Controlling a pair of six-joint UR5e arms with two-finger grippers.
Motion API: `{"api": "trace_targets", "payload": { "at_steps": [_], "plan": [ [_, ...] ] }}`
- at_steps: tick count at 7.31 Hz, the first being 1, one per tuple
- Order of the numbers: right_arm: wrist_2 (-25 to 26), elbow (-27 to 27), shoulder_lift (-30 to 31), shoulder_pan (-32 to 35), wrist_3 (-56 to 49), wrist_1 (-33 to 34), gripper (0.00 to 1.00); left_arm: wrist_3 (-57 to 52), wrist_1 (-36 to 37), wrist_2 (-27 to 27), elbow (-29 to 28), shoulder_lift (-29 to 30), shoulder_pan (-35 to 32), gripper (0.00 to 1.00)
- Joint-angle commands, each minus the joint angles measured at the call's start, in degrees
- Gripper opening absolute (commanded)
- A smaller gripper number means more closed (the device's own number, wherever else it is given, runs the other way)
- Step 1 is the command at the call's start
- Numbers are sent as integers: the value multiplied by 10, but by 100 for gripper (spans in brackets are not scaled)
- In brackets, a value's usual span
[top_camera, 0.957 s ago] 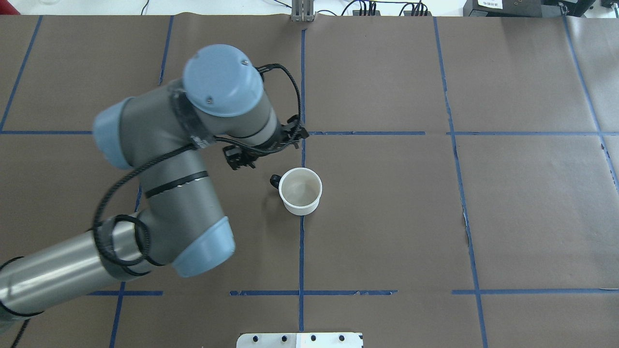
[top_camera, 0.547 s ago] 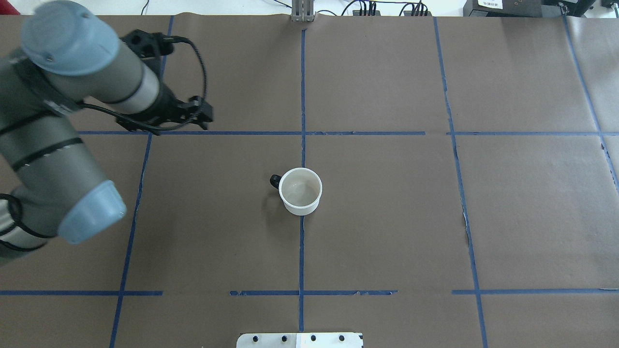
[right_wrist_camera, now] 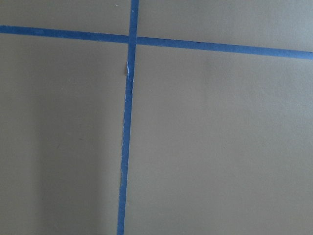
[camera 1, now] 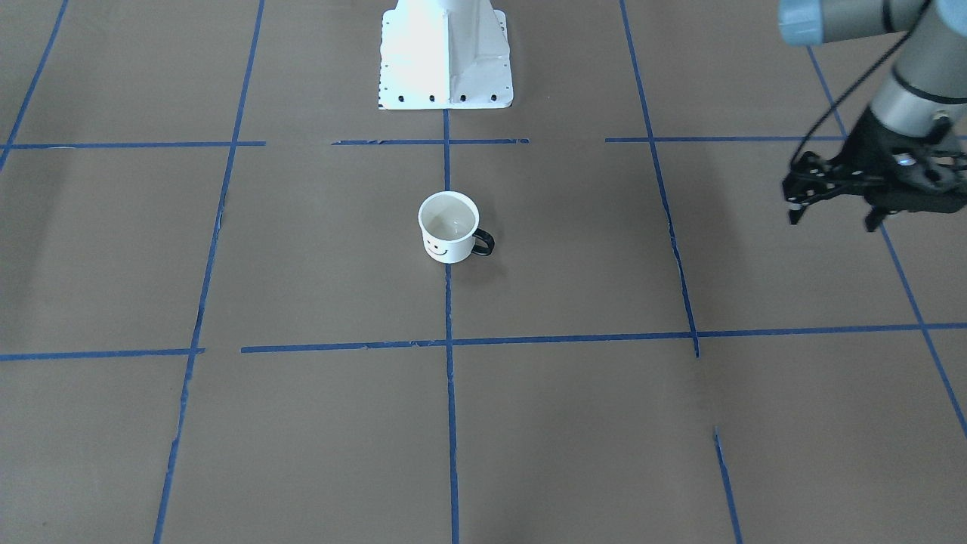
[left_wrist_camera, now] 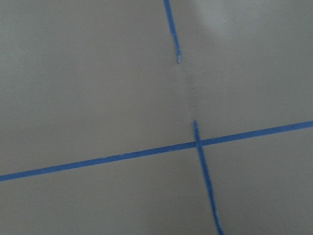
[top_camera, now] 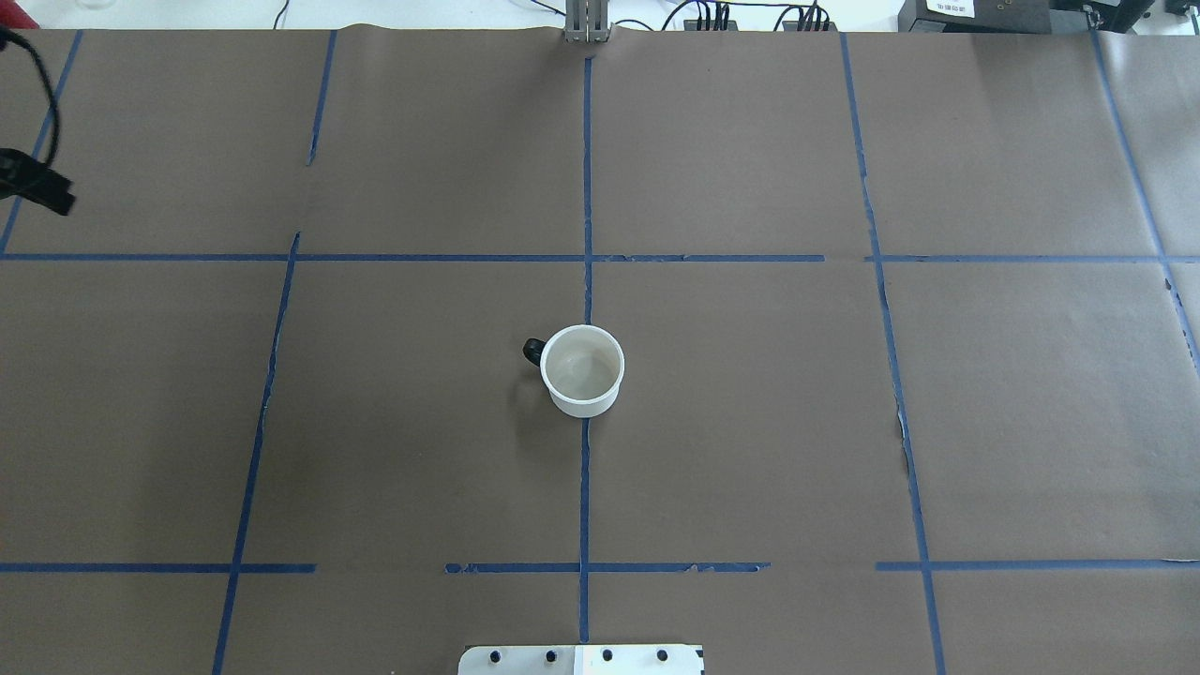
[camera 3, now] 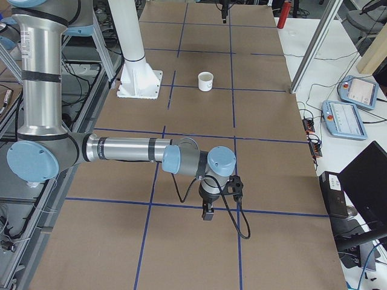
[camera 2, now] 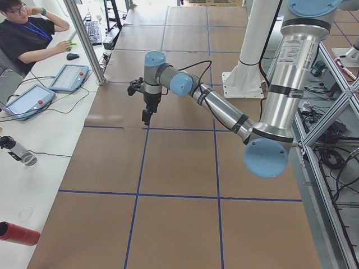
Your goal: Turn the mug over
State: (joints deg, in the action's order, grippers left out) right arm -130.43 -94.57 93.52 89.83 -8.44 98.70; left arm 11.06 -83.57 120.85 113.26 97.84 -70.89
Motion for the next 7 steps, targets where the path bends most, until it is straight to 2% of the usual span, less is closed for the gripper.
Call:
{"api": "trace_targets", "payload": {
  "at_steps": [1, 2, 4, 7],
  "plan": [
    [0, 0, 0, 0, 0, 0, 100, -297, -1, 31, -75, -63, -157, 100],
    [0, 0, 0, 0, 0, 0, 100, -338, -2, 65, -122, -76, -209, 100],
    [0, 0, 0, 0, 0, 0, 100, -333, -76, 74, -198, -92, -242, 100],
    [0, 0, 0, 1, 0, 0, 100, -271, -70, 103, -201, -101, -246, 100]
  ]
}}
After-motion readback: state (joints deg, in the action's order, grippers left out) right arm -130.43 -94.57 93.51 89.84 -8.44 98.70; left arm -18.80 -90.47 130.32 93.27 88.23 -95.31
